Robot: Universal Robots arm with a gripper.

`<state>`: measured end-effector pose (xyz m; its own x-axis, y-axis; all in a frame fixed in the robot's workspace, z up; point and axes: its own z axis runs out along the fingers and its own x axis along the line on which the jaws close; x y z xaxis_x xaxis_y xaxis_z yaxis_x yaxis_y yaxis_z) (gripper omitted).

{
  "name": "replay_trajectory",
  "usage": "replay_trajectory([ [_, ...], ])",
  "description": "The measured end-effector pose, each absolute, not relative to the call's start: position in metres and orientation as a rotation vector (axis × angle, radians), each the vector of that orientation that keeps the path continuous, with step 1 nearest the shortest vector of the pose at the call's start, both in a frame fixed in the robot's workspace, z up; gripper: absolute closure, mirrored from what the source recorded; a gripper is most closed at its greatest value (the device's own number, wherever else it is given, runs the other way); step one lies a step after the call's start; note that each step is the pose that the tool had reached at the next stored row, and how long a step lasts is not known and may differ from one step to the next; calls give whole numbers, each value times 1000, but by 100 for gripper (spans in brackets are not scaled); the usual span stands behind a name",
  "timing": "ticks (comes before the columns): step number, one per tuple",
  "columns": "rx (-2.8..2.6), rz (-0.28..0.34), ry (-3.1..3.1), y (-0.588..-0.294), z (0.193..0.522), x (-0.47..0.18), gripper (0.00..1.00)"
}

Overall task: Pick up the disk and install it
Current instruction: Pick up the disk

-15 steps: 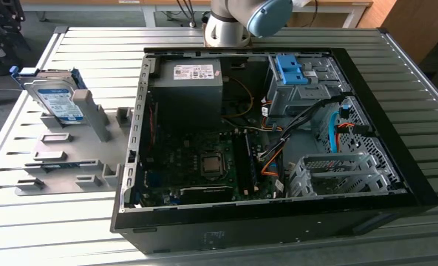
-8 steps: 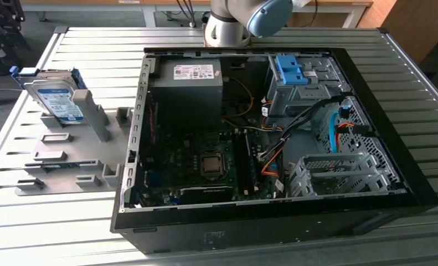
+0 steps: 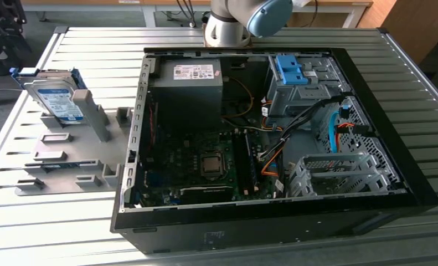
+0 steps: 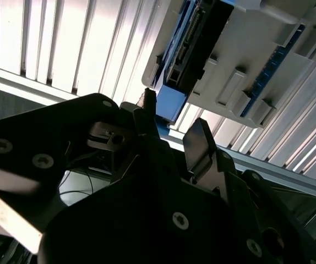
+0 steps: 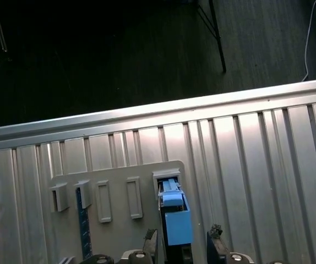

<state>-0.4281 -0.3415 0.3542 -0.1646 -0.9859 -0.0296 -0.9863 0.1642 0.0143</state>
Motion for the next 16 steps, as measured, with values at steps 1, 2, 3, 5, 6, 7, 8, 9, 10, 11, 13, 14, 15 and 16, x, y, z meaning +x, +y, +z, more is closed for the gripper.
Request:
replay_trajectory([
  [1, -2022, 47, 2387, -342, 353, -428, 53],
  [2, -2022, 47, 2387, -342, 351, -428, 53],
  [3, -2022, 47, 2387, -342, 350, -428, 53],
  [5, -2022, 47, 2387, -342, 347, -428, 53],
  [6, -2022, 48, 2387, -342, 345, -428, 53],
  [7, -2022, 48, 2388, -342, 344, -428, 53],
  [8, -2022, 49, 2388, -342, 342, -428, 53],
  [9, -2022, 49, 2388, -342, 341, -428, 53],
  [10, -2023, 49, 2388, -342, 340, -428, 53],
  [11, -2023, 49, 2388, -342, 338, -428, 53],
  [13, -2023, 50, 2389, -342, 336, -428, 53],
  [14, -2024, 51, 2389, -342, 335, -428, 53],
  [15, -2024, 52, 2389, -342, 334, -428, 53],
  [16, -2024, 52, 2390, -342, 333, -428, 53],
])
